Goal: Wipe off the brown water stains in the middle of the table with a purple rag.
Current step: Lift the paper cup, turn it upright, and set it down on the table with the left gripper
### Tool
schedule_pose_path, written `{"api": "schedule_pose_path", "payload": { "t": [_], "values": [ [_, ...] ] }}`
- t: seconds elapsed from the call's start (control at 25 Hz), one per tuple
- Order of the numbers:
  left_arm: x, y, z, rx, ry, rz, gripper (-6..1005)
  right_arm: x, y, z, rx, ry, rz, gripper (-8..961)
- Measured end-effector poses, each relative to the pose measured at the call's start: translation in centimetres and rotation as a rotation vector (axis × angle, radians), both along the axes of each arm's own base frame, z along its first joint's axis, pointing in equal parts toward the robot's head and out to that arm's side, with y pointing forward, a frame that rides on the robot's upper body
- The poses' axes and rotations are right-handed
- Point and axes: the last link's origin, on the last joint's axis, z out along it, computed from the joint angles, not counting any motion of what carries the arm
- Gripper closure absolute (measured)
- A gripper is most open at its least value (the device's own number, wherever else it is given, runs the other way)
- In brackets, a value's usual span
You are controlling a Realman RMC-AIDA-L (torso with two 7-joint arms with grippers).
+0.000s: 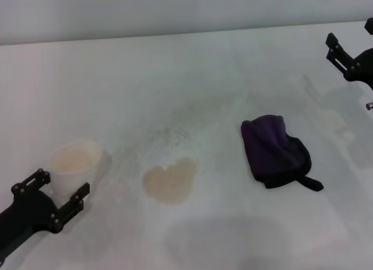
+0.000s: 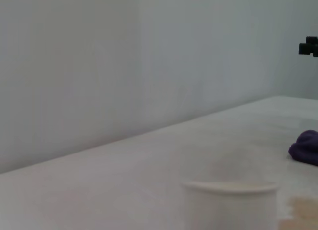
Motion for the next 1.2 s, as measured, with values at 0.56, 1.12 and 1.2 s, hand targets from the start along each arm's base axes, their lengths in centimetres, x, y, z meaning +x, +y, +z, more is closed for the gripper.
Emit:
{"api": "schedule_pose_path", "payload": {
  "t": [0.56,1.12,1.2],
  "values": [
    [-0.8,-1.0,-0.2,0.064,0.000,0.052,362,0.0,0.7,0.0,-0.003,-0.031,-0.011,83],
    [-0.9,-0.9,-0.7,0.083,0.031,0.059,149,0.0,0.6,-0.1,-0.007,-0.032,-0.014,83],
    [-1.0,-1.1,-0.7,0.087,0.034,0.059,107,0.0,0.6,-0.1,-0.007,-0.032,-0.014,83]
  ]
}}
